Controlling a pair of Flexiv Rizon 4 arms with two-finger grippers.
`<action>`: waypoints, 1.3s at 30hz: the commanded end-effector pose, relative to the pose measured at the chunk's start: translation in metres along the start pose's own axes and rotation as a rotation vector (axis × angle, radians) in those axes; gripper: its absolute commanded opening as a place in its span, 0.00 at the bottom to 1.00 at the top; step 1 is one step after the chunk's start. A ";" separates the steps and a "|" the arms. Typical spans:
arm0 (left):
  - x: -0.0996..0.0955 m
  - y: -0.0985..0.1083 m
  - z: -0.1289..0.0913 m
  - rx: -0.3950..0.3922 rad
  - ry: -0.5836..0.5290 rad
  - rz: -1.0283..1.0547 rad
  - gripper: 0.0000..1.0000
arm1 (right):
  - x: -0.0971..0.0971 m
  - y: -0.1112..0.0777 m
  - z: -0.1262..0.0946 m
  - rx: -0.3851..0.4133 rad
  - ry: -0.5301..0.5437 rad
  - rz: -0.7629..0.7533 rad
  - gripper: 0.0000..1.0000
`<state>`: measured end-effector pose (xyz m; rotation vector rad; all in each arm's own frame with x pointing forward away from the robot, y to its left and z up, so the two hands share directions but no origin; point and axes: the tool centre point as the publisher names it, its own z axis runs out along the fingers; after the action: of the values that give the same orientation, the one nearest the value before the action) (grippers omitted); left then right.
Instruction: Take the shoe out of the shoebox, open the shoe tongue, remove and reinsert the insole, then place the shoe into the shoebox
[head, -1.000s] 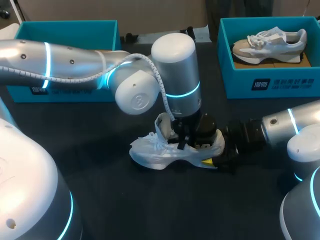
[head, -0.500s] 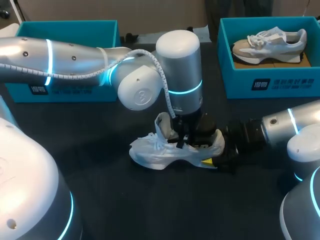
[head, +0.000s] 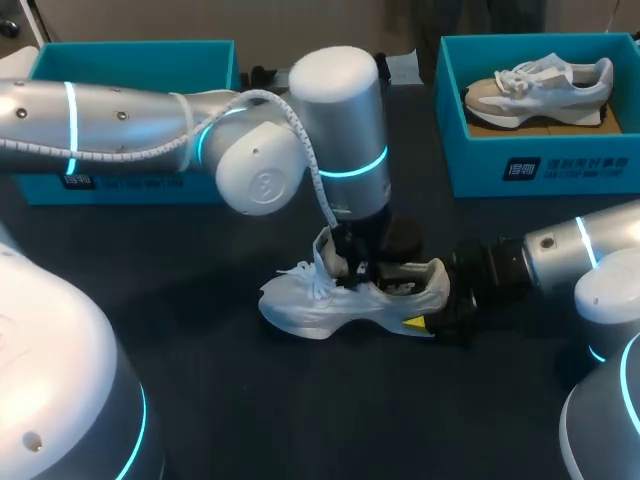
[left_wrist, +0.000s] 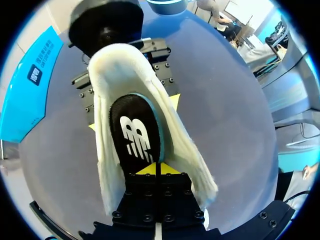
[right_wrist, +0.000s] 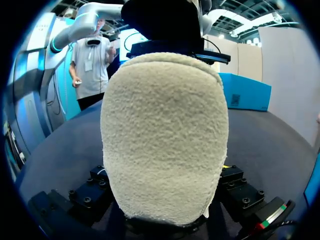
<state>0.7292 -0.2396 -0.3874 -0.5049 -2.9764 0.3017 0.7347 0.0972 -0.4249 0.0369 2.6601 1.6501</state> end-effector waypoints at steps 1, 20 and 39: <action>0.006 0.009 -0.013 0.023 -0.008 -0.003 0.00 | 0.000 -0.003 0.004 0.003 -0.002 0.001 0.00; 0.013 0.003 -0.052 0.112 -0.028 -0.041 0.00 | 0.000 -0.003 0.004 0.003 -0.002 0.001 0.00; 0.006 -0.022 -0.076 0.213 -0.059 -0.015 0.00 | 0.000 -0.003 0.004 0.003 -0.002 0.001 0.00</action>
<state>0.7254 -0.2382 -0.3079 -0.4476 -2.9626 0.6267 0.7347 0.0970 -0.4248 0.0371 2.6603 1.6498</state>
